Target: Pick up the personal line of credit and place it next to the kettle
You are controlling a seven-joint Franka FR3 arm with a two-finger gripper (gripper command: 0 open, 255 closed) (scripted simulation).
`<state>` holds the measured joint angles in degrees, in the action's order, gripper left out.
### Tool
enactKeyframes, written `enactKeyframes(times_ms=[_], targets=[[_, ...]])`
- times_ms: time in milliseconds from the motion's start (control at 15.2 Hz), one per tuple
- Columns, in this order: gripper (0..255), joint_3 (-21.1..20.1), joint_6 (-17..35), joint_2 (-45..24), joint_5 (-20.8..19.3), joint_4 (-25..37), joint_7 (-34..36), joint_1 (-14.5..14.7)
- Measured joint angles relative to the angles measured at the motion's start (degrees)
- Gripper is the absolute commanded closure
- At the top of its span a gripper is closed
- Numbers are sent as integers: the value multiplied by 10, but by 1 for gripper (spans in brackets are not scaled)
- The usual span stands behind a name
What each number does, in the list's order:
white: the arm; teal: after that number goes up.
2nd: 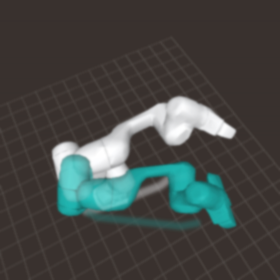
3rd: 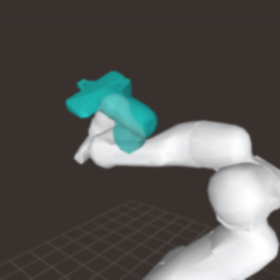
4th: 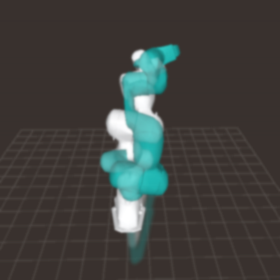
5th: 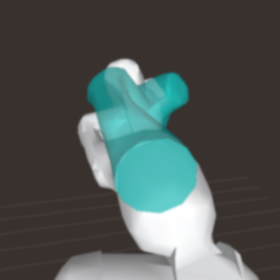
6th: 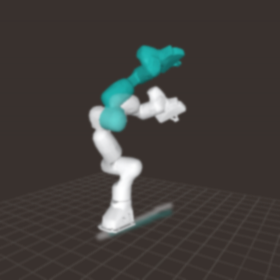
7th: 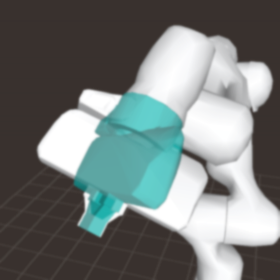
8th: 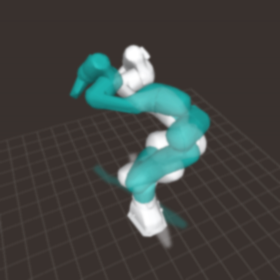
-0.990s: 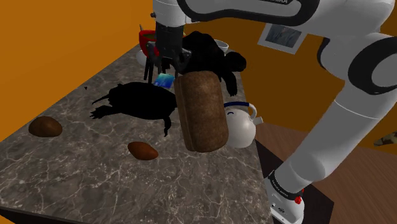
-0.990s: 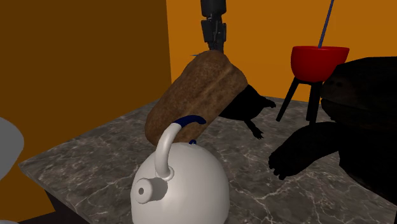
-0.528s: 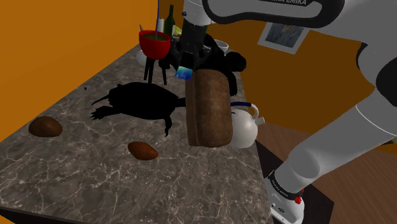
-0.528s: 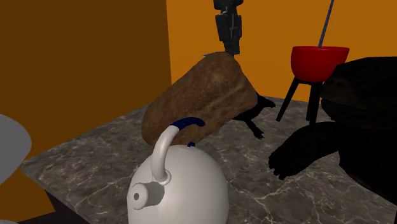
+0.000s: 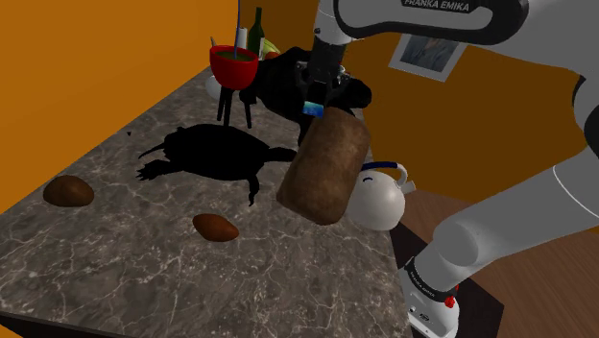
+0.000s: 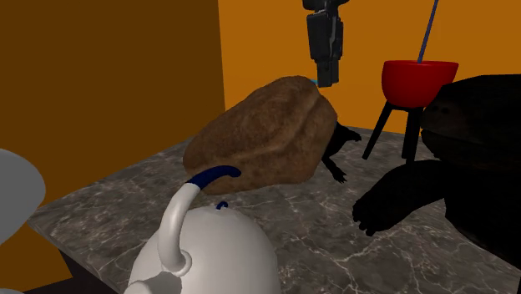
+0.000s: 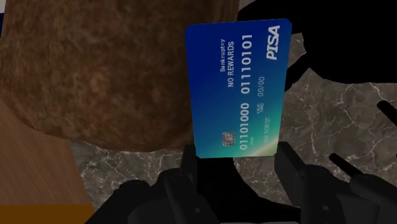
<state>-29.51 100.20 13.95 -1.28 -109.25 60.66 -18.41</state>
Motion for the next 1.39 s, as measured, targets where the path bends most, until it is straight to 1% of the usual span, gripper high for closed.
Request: enactKeyframes(times_ms=[264,660,1386], targets=[[255,10,24,5,1,-30,-14,-4],[255,9,69,11,4,-82,-11,-2],[255,2,154,0,-2,-154,2,-1]])
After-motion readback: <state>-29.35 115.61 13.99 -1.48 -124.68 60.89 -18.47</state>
